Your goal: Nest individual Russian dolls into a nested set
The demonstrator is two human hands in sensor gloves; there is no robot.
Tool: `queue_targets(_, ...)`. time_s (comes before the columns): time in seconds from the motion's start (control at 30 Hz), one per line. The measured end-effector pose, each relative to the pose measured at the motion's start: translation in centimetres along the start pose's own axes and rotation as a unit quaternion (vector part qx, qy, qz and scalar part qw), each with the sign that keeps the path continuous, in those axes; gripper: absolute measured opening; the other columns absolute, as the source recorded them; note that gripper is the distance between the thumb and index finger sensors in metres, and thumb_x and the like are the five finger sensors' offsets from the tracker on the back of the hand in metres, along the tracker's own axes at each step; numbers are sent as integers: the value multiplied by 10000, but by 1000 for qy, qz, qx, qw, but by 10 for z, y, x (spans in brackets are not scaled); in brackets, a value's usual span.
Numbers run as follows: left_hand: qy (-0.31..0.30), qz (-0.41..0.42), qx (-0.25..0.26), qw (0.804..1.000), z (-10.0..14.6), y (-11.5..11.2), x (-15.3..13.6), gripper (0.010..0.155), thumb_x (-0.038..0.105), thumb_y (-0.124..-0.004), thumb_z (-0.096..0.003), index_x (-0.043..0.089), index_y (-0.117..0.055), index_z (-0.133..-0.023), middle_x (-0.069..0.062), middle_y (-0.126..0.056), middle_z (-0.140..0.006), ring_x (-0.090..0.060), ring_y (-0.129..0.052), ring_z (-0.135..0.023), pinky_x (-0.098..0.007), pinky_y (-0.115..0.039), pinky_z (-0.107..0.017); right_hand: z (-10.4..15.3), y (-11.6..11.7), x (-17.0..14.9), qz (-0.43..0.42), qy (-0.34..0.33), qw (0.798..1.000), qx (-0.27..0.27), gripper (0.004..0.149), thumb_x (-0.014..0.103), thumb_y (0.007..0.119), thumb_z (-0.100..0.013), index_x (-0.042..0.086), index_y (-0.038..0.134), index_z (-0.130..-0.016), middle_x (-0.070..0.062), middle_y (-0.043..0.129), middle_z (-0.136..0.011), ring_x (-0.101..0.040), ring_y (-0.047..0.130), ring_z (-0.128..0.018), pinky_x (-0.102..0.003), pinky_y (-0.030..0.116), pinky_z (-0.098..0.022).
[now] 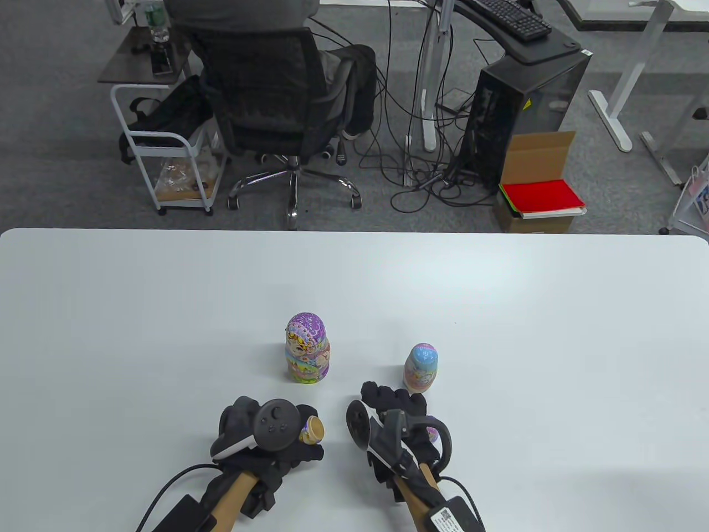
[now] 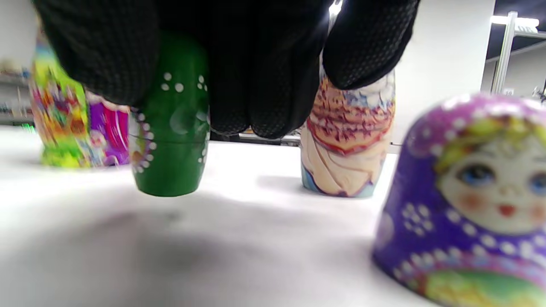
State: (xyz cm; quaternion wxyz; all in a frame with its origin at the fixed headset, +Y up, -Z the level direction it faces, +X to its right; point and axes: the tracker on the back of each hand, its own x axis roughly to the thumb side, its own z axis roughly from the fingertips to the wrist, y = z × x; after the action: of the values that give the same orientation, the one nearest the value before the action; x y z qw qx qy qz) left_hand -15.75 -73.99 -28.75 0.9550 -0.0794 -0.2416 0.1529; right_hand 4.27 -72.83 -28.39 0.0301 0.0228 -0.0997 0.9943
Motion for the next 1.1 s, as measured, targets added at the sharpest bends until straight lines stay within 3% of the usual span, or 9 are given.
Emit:
queue_targets(0.07, 1, 7, 7, 1000, 0, 1, -2, 716, 486, -947, -407, 63, -770, -957, -51, -976, -718, -280, -1002, -630, -600, -794, -538, 4, -12, -6, -91, -17, 996, -2, 554, 467, 835, -386, 321, 739, -912, 46, 900, -879, -226, 959, -793, -579, 703, -679)
queue_targets(0.13, 4, 18, 27, 999, 1, 3, -3, 713, 490, -958, -394, 70, -786, -944, -33, -988, -690, -261, -1017, -612, -586, -806, -536, 10, -21, -12, -221, -35, 974, 8, 553, 460, 835, -395, 323, 728, -920, 43, 886, -891, -231, 944, -807, -581, 695, -684)
queue_targets(0.23, 1, 30, 38, 999, 3, 5, -4, 714, 495, -963, -386, 70, -795, -935, -18, -995, -670, -247, -1027, -598, -575, -815, -535, 16, -24, -10, -331, -59, 941, 35, 554, 453, 835, -406, 326, 713, -931, 44, 866, -913, -235, 923, -831, -583, 675, -699)
queue_targets(0.27, -1, 32, 38, 999, 4, 5, -3, 715, 498, -962, -386, 70, -795, -934, -17, -995, -669, -247, -1028, -597, -576, -816, -534, 17, -24, -9, -338, -63, 938, 39, 553, 452, 835, -407, 328, 711, -931, 46, 862, -916, -235, 919, -836, -584, 672, -703)
queue_targets(0.4, -11, 32, 44, 998, 5, 6, 2, 716, 493, -963, -386, 70, -793, -937, -19, -993, -672, -249, -1027, -599, -579, -814, -535, 20, -19, -2, -316, -87, 944, 34, 553, 472, 821, -410, 361, 692, -936, 86, 851, -933, -198, 918, -860, -571, 672, -722)
queue_targets(0.57, -25, 49, 42, 998, 4, 4, 6, 723, 480, -965, -387, 70, -777, -951, -24, -985, -689, -255, -1019, -616, -586, -805, -543, 22, -10, 5, -308, -106, 943, 66, 542, 456, 824, -411, 359, 703, -931, 76, 853, -933, -208, 914, -862, -589, 654, -727)
queue_targets(0.87, -23, 61, 51, 997, 5, 4, 1, 725, 474, -963, -391, 64, -773, -957, -21, -982, -706, -255, -1019, -634, -583, -806, -553, 19, -9, 0, -319, -95, 940, 80, 575, 473, 805, -417, 340, 673, -961, 49, 832, -958, -243, 893, -881, -596, 649, -717)
queue_targets(1.0, -21, 57, 57, 997, 6, 5, 1, 724, 472, -960, -394, 67, -768, -962, -25, -978, -714, -260, -1015, -640, -586, -802, -553, 15, -35, -17, -300, -54, 952, 10, 590, 496, 796, -413, 300, 691, -959, 8, 839, -948, -281, 899, -853, -593, 674, -684)
queue_targets(1.1, -19, 44, 58, 997, 6, 5, -1, 721, 472, -959, -397, 67, -769, -961, -25, -978, -715, -261, -1015, -640, -586, -802, -555, 12, -55, -42, -205, 10, 978, -44, 563, 474, 815, -419, 261, 739, -934, -31, 874, -908, -316, 937, -786, -573, 730, -630)
